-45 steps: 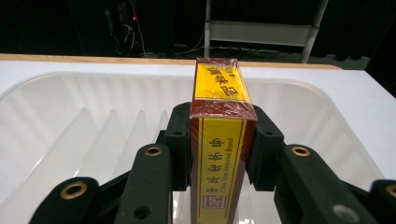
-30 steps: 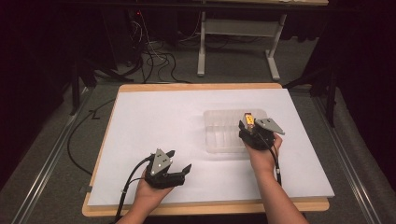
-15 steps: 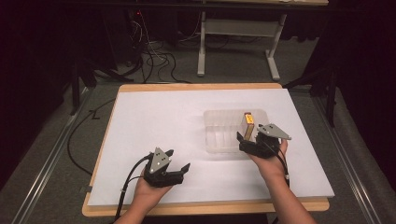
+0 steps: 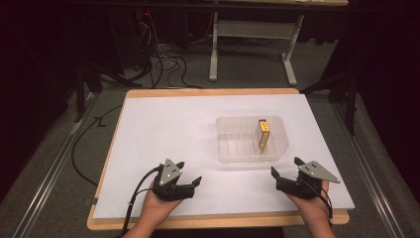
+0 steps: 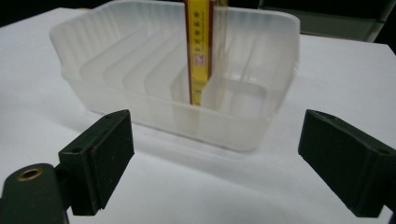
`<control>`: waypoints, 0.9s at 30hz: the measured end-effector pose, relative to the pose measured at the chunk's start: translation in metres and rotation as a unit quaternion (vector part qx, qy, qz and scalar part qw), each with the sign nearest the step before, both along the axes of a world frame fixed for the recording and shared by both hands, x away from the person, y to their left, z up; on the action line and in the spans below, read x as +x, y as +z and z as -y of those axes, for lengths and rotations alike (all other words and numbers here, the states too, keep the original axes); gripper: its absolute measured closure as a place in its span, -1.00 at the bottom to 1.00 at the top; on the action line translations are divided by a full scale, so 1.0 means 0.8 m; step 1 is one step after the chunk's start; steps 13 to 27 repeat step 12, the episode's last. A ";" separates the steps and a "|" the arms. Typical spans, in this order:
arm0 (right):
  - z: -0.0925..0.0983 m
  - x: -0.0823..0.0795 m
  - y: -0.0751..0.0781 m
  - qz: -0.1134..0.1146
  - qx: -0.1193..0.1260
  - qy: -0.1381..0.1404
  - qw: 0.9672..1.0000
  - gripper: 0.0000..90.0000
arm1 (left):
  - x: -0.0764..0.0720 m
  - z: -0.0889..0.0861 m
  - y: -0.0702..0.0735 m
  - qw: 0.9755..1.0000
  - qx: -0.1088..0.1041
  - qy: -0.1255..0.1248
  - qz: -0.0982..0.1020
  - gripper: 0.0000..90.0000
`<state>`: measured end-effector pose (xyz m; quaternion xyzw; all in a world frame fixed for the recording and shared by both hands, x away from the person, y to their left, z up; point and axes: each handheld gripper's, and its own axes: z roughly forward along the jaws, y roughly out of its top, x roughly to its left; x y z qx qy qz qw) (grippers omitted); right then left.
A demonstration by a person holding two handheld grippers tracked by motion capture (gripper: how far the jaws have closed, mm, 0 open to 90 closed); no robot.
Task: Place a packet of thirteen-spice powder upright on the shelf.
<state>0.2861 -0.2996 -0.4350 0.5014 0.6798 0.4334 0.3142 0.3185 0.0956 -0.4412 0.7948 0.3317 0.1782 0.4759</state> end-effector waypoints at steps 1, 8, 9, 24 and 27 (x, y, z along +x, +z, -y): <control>0.003 -0.003 -0.002 -0.001 -0.003 -0.002 1.000 -0.76 | 0.000 0.001 -0.001 1.000 0.001 0.001 0.000 -0.47; 0.014 -0.002 -0.003 0.003 0.003 -0.012 1.000 -0.76 | 0.000 0.006 -0.007 1.000 0.002 0.007 -0.007 -0.47; 0.014 0.000 -0.004 0.001 0.002 -0.013 1.000 -0.75 | 0.000 0.007 -0.007 1.000 0.001 0.006 -0.009 -0.46; 0.014 0.002 -0.004 0.000 0.004 -0.015 1.000 -0.75 | 0.000 0.006 -0.008 1.000 0.003 0.006 -0.008 -0.46; 0.014 0.002 -0.004 0.000 0.004 -0.015 1.000 -0.75 | 0.000 0.006 -0.008 1.000 0.003 0.006 -0.008 -0.46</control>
